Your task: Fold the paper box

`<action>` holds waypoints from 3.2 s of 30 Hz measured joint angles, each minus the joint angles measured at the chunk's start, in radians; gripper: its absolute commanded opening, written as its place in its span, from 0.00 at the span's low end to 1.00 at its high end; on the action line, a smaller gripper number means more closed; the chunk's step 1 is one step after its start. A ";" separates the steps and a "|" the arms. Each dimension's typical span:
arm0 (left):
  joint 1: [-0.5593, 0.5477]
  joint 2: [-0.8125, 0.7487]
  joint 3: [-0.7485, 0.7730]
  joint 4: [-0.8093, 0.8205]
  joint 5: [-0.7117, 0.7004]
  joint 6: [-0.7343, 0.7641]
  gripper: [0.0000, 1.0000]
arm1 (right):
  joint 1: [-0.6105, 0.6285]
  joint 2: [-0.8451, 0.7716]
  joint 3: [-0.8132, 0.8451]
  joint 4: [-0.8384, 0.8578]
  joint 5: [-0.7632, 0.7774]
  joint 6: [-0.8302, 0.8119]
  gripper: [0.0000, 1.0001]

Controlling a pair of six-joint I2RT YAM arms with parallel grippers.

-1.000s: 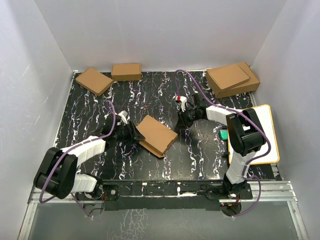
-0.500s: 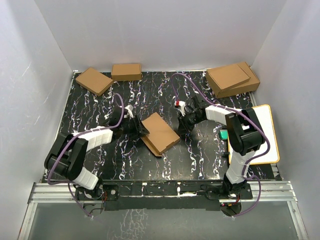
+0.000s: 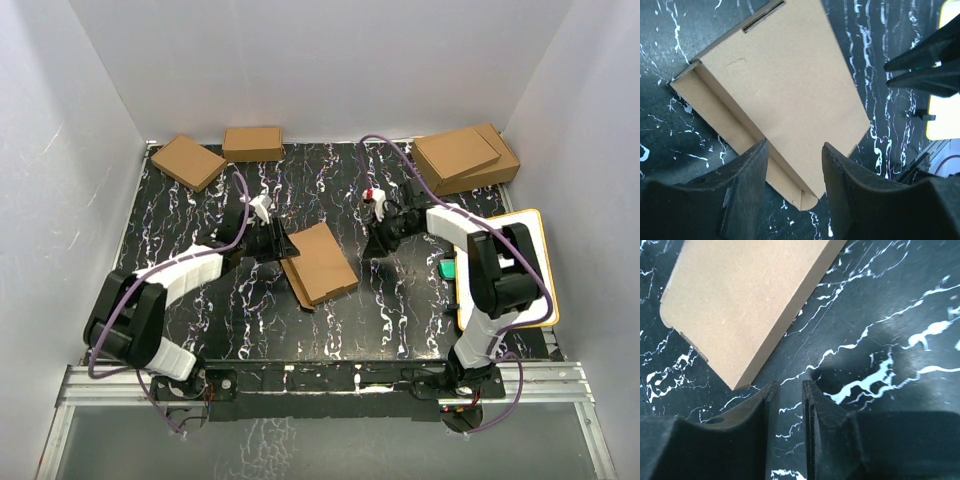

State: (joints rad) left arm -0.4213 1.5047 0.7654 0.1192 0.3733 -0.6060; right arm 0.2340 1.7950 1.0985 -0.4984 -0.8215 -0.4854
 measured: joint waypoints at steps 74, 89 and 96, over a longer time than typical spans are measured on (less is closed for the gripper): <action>-0.504 -0.252 -0.611 0.692 -0.186 0.883 0.34 | 0.034 -0.227 -0.224 -0.176 -0.265 -0.875 0.59; -0.504 -0.221 -0.595 0.695 -0.175 0.883 0.29 | 0.034 -0.138 -0.161 0.042 -0.298 -0.253 0.59; -0.504 -0.218 -0.594 0.695 -0.176 0.883 0.25 | 0.034 -0.055 -0.132 0.137 -0.267 0.019 0.59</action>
State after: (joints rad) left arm -0.9249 1.2869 0.1715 0.8143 0.1974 0.2771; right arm 0.2684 1.7401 0.9665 -0.3611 -1.0882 -0.4667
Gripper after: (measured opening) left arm 0.270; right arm 0.589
